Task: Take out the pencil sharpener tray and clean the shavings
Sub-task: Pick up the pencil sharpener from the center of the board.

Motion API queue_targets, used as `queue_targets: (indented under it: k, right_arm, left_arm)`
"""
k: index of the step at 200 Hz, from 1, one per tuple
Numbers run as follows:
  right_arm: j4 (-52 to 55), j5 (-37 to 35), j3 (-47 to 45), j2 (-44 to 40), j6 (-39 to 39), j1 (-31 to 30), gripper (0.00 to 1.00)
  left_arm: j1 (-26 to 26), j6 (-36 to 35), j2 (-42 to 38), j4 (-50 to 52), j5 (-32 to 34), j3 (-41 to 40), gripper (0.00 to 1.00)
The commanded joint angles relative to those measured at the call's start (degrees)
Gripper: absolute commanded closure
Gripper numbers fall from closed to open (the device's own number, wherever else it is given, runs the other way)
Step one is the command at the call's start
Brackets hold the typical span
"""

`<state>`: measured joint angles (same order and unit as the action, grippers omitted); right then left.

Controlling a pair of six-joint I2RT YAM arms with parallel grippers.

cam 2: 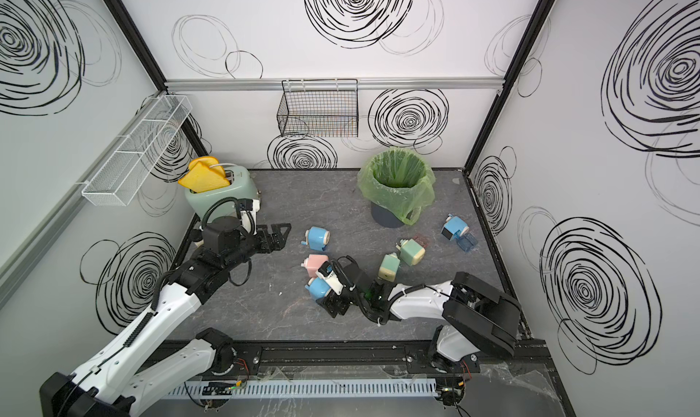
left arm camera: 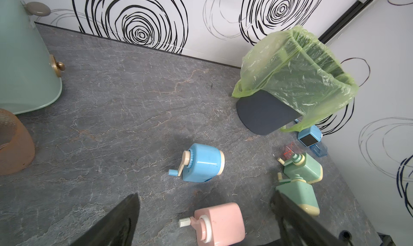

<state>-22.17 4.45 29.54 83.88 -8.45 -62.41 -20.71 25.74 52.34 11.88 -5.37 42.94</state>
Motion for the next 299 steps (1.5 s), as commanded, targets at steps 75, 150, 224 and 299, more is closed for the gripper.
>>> queue_targets:
  k: [75,150,224,299]
  right_arm:
    - [13.3,12.9,7.0,-6.4,6.9,2.4,0.53]
    - [32.9,37.9,16.9,-18.0,14.0,13.8,0.54]
    - [37.8,50.4,24.1,-20.0,14.0,23.9,0.56]
    - [35.2,63.1,26.7,-19.1,10.3,27.3,0.58]
  left_arm:
    - [0.0,-5.0,-1.5,-8.5,-18.9,-1.4,0.03]
    - [-2.0,-10.9,-3.0,-10.9,-42.8,0.9,0.03]
    - [-8.0,-15.4,-3.4,-9.6,-49.6,0.7,0.03]
    - [-11.6,-17.9,-1.1,-8.0,-48.4,1.2,0.03]
